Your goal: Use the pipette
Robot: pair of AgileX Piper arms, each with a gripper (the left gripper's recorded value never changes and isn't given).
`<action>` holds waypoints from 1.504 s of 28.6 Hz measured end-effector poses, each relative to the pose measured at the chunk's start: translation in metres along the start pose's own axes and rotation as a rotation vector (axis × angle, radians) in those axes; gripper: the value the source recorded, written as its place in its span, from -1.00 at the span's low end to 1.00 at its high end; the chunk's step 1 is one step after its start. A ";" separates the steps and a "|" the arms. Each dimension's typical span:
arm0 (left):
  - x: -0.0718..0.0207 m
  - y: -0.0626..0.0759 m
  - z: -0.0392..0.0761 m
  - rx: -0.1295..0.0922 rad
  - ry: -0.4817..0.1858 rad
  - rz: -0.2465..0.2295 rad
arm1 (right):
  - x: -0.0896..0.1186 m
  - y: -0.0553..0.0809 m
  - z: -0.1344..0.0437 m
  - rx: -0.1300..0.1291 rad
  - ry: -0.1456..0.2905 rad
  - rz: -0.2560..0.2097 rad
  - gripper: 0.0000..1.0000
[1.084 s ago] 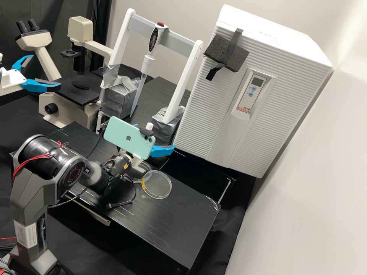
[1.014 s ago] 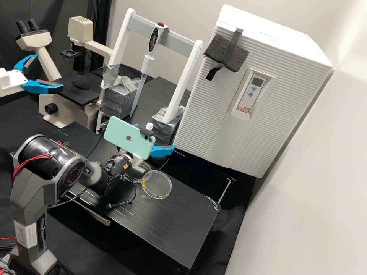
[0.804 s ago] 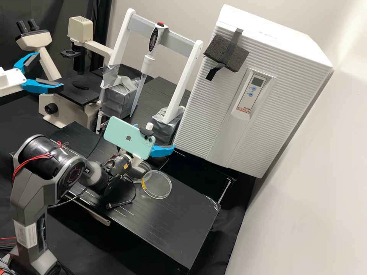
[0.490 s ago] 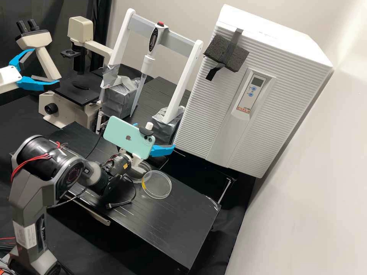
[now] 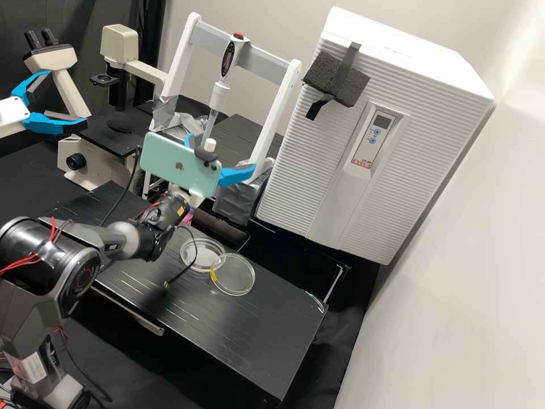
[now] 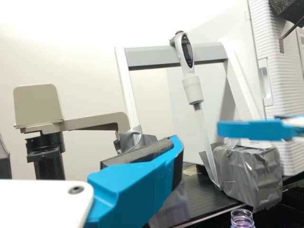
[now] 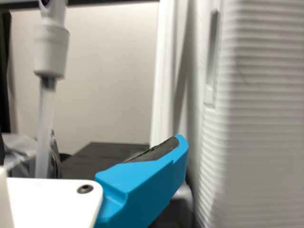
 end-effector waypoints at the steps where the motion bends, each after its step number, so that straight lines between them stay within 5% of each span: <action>1: -0.0004 -0.001 0.000 -0.002 0.000 -0.002 | 0.004 0.002 -0.005 0.000 0.009 -0.002 1.00; 7: -0.0035 -0.004 0.001 -0.004 -0.002 -0.018 | 0.030 0.022 -0.040 -0.033 0.060 0.017 1.00; 14: -0.0042 -0.003 -0.003 0.000 0.007 -0.013 | 0.052 0.044 -0.066 0.006 0.073 0.058 1.00; 17: -0.0045 -0.002 -0.006 -0.014 0.021 -0.009 | 0.063 0.043 -0.072 0.014 0.065 0.041 1.00; 23: -0.0025 -0.002 -0.012 -0.071 0.029 -0.010 | 0.084 0.037 -0.082 -0.011 0.053 -0.006 1.00; 27: 0.0038 -0.005 -0.012 -0.072 0.022 -0.016 | 0.092 0.032 -0.083 -0.012 0.038 -0.017 1.00; 28: 0.0055 -0.006 -0.011 -0.067 0.013 -0.021 | 0.095 0.031 -0.082 -0.016 0.028 -0.021 -1.00; 43: 0.0096 -0.007 -0.011 -0.064 0.005 -0.024 | 0.105 0.028 -0.078 -0.002 -0.010 -0.037 -1.00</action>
